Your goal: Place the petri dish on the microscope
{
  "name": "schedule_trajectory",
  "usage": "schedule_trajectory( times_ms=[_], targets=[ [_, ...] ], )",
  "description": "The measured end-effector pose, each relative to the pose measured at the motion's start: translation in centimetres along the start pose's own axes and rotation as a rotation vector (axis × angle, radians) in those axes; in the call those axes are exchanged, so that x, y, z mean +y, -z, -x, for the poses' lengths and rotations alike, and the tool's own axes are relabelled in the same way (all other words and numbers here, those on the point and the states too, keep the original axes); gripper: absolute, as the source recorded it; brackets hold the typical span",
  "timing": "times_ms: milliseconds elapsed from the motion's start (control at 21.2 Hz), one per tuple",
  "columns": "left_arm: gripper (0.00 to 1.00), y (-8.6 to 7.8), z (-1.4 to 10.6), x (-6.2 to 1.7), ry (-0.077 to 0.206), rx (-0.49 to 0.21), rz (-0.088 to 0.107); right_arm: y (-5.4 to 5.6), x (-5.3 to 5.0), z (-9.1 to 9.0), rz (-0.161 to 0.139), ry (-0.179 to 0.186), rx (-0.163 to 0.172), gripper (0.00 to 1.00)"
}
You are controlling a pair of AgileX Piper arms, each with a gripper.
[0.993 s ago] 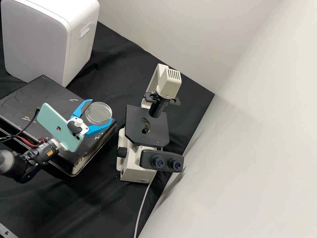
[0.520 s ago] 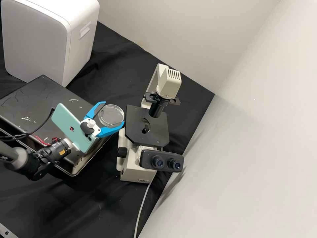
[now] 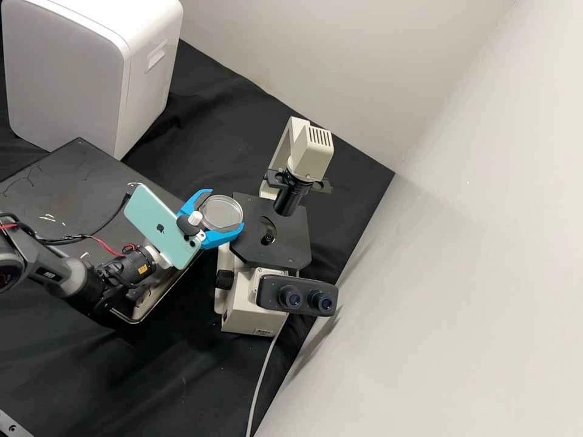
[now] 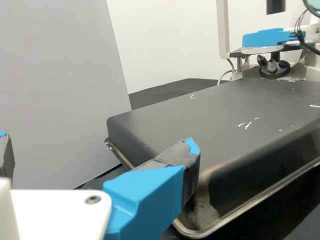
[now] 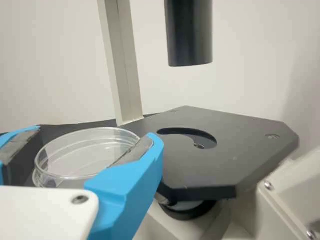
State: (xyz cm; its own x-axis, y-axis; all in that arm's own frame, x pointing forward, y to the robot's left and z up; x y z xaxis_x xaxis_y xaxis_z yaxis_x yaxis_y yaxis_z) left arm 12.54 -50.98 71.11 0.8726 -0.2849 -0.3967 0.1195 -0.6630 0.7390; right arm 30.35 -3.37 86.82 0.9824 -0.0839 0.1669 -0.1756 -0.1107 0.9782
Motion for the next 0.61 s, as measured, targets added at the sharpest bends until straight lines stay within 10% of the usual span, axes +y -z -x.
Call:
schedule_trajectory(
  times_ms=[615],
  targets=[
    [1.0,0.0,-0.1,-0.26,0.014,0.002,-0.009,-1.3,1.9,-1.5,0.02,-0.051,-0.042,0.0]
  ],
)
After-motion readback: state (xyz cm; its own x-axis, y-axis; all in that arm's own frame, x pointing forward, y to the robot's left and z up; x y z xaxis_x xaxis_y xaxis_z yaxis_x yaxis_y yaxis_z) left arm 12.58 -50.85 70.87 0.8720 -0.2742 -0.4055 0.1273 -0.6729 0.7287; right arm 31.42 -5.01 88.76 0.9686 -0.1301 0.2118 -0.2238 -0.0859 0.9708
